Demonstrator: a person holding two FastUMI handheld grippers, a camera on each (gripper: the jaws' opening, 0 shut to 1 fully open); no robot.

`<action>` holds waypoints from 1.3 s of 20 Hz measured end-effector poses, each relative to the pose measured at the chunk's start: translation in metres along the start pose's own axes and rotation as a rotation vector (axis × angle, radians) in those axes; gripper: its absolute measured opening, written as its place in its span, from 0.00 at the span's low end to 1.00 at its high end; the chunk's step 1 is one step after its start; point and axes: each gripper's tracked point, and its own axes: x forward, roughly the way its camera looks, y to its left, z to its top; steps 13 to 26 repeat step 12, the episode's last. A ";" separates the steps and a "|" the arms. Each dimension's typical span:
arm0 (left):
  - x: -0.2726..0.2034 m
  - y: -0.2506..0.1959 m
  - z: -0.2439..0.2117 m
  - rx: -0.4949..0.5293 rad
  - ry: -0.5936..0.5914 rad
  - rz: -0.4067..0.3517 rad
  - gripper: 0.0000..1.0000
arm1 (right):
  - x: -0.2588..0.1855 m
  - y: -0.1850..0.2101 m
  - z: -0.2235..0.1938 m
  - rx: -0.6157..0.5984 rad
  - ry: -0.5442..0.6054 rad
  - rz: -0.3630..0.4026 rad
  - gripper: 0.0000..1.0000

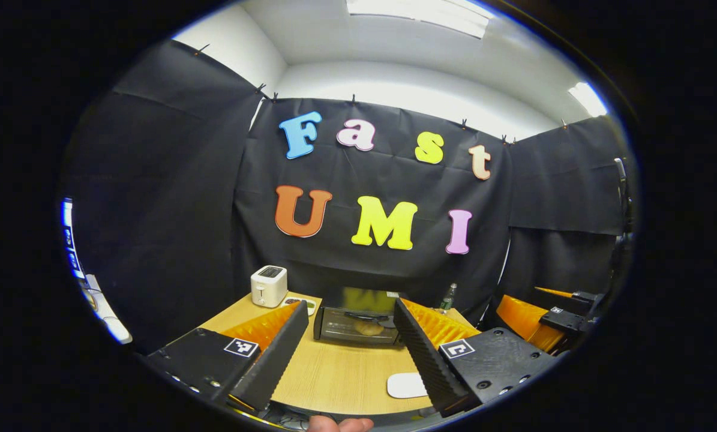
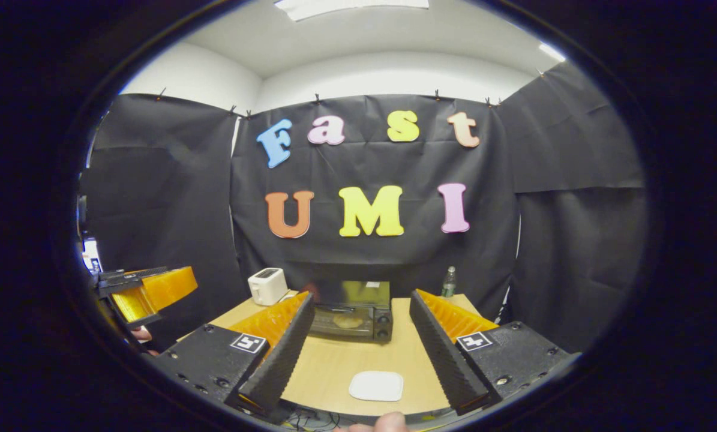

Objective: Open the electric oven with the left hand, put the food in, and close the electric oven.

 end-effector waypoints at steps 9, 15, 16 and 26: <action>-0.027 0.004 -0.003 0.000 0.018 0.011 0.94 | -0.024 -0.003 -0.001 0.026 0.001 -0.036 0.96; -0.024 0.016 0.002 0.017 0.009 0.008 0.94 | -0.024 0.004 0.003 0.031 -0.012 -0.047 0.96; -0.024 0.016 0.002 0.017 0.009 0.008 0.94 | -0.024 0.004 0.003 0.031 -0.012 -0.047 0.96; -0.024 0.016 0.002 0.017 0.009 0.008 0.94 | -0.024 0.004 0.003 0.031 -0.012 -0.047 0.96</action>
